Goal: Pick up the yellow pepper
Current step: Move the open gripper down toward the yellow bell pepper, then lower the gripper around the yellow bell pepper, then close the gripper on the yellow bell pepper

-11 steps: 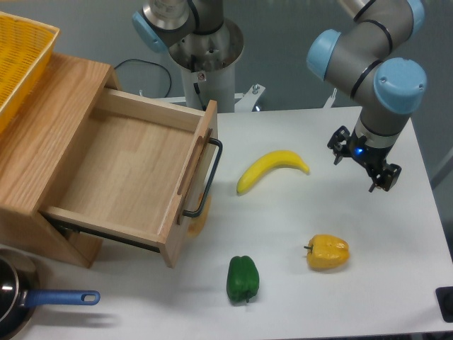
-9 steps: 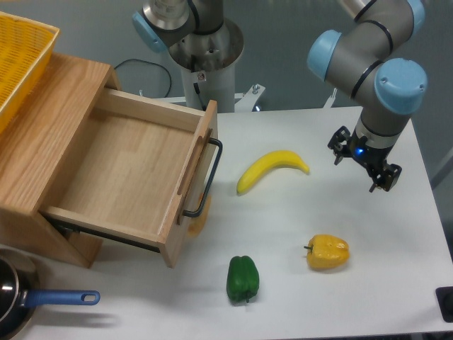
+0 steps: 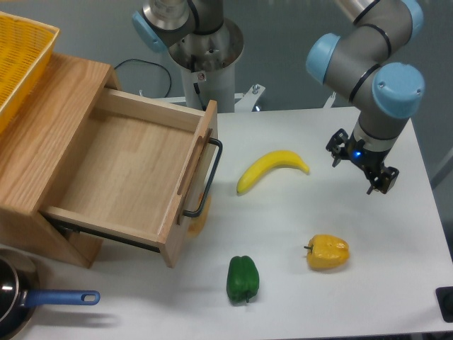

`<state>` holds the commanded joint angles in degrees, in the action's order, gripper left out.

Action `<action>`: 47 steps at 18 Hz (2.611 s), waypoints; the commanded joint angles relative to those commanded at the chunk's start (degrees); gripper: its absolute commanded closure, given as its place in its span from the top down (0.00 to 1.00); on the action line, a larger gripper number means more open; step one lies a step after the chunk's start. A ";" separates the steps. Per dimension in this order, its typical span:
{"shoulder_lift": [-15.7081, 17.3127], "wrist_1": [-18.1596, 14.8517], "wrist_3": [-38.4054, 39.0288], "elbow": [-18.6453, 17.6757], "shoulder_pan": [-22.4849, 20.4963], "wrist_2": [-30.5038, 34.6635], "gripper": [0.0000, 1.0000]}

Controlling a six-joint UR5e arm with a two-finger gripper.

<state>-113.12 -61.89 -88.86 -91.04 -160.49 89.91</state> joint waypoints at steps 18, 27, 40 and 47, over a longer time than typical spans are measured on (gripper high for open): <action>-6.24 0.63 -0.96 5.17 3.87 -6.68 1.00; -10.89 4.30 -19.58 8.78 5.18 -7.03 1.00; -15.47 6.34 -28.92 9.57 5.45 -10.99 1.00; -15.73 6.25 -29.09 9.04 5.62 -11.16 1.00</action>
<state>-128.85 -55.63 -117.95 -82.00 -154.86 78.75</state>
